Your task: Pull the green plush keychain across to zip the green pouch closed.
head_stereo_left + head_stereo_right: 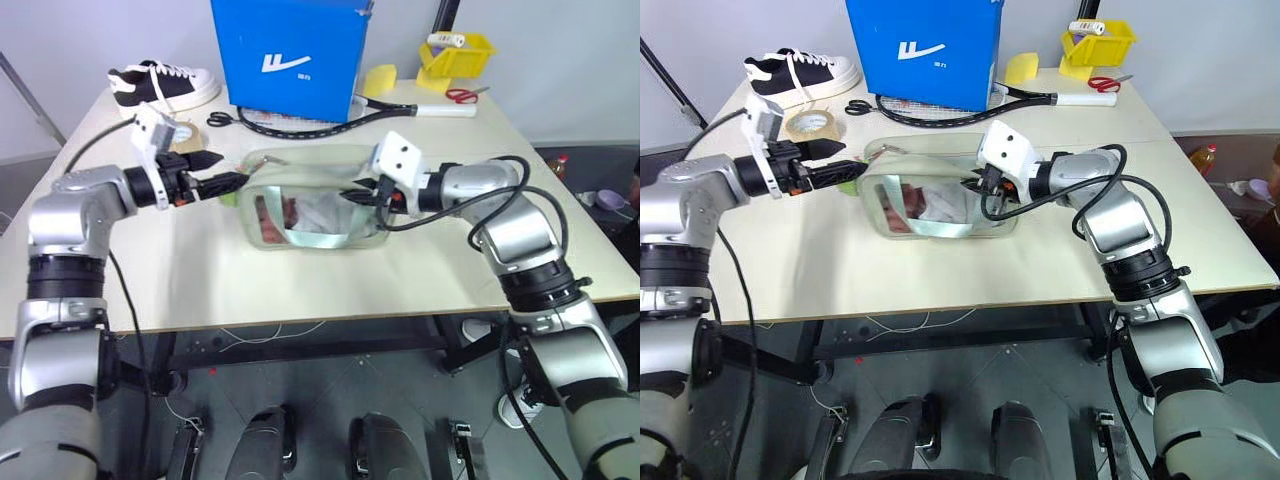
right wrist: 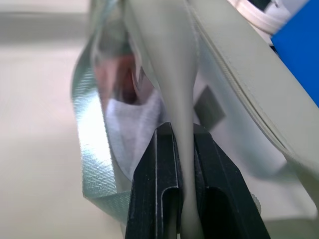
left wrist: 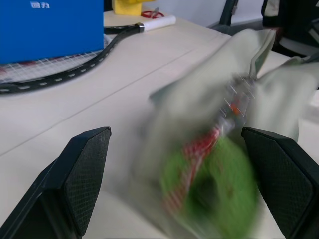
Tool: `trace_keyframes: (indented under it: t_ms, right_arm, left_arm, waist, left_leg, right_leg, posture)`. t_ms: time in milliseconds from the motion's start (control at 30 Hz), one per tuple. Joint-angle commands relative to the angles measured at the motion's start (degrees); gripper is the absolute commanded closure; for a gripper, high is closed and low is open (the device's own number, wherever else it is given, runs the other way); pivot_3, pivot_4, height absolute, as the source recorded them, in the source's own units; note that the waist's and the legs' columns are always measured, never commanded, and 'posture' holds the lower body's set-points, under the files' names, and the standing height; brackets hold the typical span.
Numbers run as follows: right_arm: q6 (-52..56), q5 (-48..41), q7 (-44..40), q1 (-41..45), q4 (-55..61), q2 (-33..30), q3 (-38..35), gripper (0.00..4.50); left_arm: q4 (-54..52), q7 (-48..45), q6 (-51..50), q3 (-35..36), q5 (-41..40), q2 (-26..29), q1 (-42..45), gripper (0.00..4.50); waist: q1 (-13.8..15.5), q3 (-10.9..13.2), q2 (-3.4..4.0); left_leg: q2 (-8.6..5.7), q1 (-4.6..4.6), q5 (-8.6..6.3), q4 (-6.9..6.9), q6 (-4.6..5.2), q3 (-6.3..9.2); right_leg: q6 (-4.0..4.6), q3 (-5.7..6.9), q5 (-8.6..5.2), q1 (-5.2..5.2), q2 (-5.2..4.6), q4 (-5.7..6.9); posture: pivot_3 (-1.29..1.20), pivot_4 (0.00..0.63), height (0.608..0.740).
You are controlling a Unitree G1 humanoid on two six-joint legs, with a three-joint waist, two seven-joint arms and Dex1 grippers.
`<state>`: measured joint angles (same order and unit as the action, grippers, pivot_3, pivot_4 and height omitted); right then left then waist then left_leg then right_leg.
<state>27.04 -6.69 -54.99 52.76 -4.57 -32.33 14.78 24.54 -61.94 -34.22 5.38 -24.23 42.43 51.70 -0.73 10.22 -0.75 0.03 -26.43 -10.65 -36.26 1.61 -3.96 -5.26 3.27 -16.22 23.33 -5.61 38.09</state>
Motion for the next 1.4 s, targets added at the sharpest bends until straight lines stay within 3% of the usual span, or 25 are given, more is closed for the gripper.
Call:
trace_keyframes:
  t_ms: [33, 767, 867, 1067, 1233, 1400]
  right_arm:
    - [2.6, 0.8, 0.6, 0.7, 4.7, -0.1, 0.0, 4.43]
    - [7.5, 5.6, 4.4, 4.5, 0.9, 0.9, 1.0, 4.43]
    - [7.7, 5.6, 4.5, 4.8, 0.5, 1.2, 0.8, 4.5]
    - [7.9, 5.7, 4.5, 4.9, 0.4, 1.4, 0.8, 4.5]
    - [8.0, 5.6, 4.5, 4.8, 0.4, 1.7, 0.9, 4.5]
    - [8.0, 5.7, 4.7, 5.1, 0.1, 2.1, 1.1, 4.5]
  left_arm:
    - [-2.4, -1.6, 0.6, -0.2, 0.3, 1.0, -0.5, 0.0]
    - [-4.2, -4.7, -2.4, -2.0, 2.2, 4.9, -5.7, 0.0]
    - [-2.9, -3.5, -0.4, -1.4, 2.8, 3.9, -5.3, 1.3]
    - [-1.3, -3.6, -1.2, -0.3, 1.2, 3.2, -0.1, 4.31]
    - [-2.8, -4.6, -4.7, -0.1, -1.9, 1.0, 7.0, 4.43]
    - [-4.4, -4.0, 2.3, -6.5, 3.3, -4.5, 9.8, 4.43]
  waist:
    - [0.2, 0.0, 0.0]
    - [-0.1, 0.0, 0.0]
    - [-0.1, 0.0, -0.01]
    - [0.0, 0.0, -0.01]
    - [0.0, 0.0, -0.01]
    - [0.0, 0.0, -0.01]
  left_leg:
    - [0.0, 0.0, 0.0, -0.02, 0.0, 0.0]
    - [0.0, 0.01, 0.0, 0.0, 0.0, -0.02]
    - [0.01, 0.01, 0.0, 0.0, 0.0, -0.02]
    - [0.01, 0.0, 0.0, -0.03, 0.0, -0.01]
    - [0.0, 0.0, 0.0, -0.02, 0.01, -0.03]
    - [-0.01, 0.01, 0.0, -0.03, 0.01, -0.08]
  right_leg:
    - [0.0, 0.0, 0.0, -0.01, -0.01, 0.0]
    - [0.02, -0.04, 0.03, 0.03, -0.06, 0.0]
    - [0.02, -0.04, 0.03, 0.03, -0.06, 0.01]
    - [0.02, -0.04, 0.04, 0.03, -0.05, 0.01]
    - [0.01, -0.03, 0.04, 0.02, -0.02, 0.01]
    - [-0.01, -0.04, 0.05, -0.01, 0.0, 0.01]
  posture:
    - [0.0, 0.15, 0.74]
    - [0.0, 0.15, 0.74]
    - [0.0, 0.15, 0.74]
    - [0.0, 0.15, 0.74]
    - [0.0, 0.15, 0.74]
    - [0.0, 0.15, 0.74]
